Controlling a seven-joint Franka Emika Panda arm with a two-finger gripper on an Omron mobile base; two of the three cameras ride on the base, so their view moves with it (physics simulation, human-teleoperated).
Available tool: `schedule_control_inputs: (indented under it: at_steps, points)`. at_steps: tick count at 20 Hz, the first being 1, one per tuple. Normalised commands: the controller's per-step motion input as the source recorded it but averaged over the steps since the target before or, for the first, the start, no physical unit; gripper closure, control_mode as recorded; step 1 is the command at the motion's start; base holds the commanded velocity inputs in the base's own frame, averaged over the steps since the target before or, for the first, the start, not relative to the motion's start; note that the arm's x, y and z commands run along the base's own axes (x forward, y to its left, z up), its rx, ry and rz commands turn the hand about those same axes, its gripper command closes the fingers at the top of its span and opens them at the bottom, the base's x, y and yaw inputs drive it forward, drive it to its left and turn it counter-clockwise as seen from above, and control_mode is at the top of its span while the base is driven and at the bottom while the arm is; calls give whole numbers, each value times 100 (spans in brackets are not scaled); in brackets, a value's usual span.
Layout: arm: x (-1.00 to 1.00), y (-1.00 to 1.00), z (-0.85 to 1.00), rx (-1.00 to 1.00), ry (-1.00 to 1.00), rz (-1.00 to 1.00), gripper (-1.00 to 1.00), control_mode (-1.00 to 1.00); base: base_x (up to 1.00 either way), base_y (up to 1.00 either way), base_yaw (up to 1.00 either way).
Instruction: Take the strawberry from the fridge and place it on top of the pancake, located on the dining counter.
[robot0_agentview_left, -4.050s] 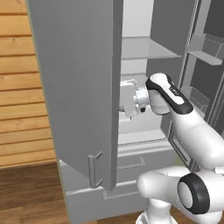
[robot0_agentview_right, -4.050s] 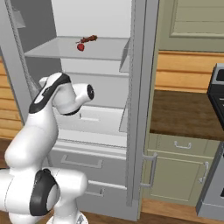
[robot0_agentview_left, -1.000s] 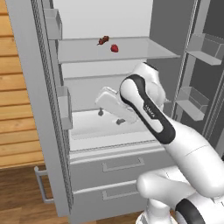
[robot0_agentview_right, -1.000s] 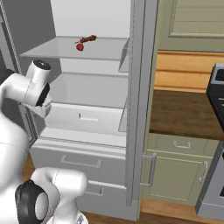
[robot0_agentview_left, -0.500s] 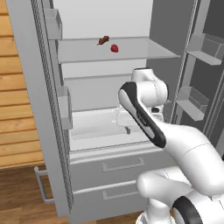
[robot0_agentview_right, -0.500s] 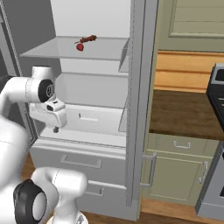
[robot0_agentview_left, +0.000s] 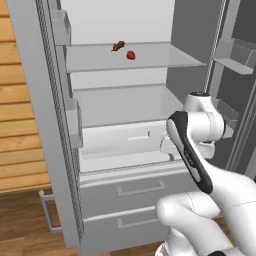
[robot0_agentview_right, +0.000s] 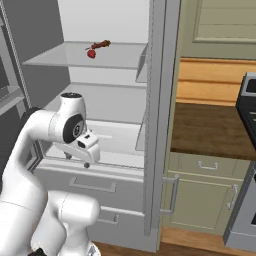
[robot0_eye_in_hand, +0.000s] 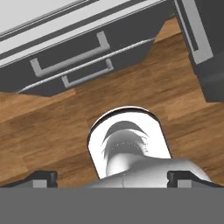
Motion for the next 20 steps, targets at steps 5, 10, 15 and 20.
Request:
schedule_control_inputs:
  at_steps: [5, 10, 15, 20]
  points:
    - [-21, 9, -3, 8, -5, 11, -100, -100, 0, 0, 0]
    - [-13, 6, 0, -18, -1, 26, -100, -100, 0, 0, 0]
    - [-22, 0, 0, -16, -1, 22, -100, -100, 0, 0, 0]
    - [-10, -6, -7, -2, -1, 6, -100, -100, 0, 0, 0]
